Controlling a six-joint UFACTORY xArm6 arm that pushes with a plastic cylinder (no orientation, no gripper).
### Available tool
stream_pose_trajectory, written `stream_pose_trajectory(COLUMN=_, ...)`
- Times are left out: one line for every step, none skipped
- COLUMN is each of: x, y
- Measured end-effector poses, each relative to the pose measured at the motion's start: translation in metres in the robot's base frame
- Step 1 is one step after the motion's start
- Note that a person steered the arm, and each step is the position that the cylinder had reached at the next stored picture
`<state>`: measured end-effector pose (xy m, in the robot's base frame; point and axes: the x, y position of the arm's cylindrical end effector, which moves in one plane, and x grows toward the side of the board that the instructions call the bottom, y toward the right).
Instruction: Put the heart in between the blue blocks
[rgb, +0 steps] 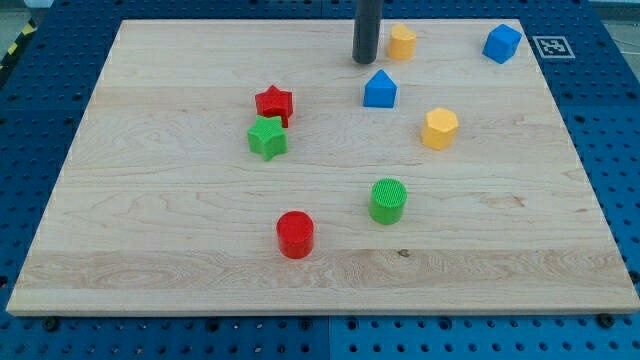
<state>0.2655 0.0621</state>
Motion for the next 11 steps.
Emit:
stream_pose_trajectory(x=-0.031, y=0.009)
stream_pose_trajectory(x=-0.051, y=0.022)
stream_pose_trajectory(x=-0.052, y=0.033)
stream_pose_trajectory(x=-0.036, y=0.042)
stream_pose_trajectory(x=-0.034, y=0.045)
stream_pose_trajectory(x=-0.034, y=0.045)
stream_pose_trajectory(x=-0.030, y=0.045)
stream_pose_trajectory(x=0.002, y=0.045)
stream_pose_trajectory(x=0.025, y=0.045)
stream_pose_trajectory(x=0.033, y=0.045)
stream_pose_trajectory(x=0.039, y=0.045)
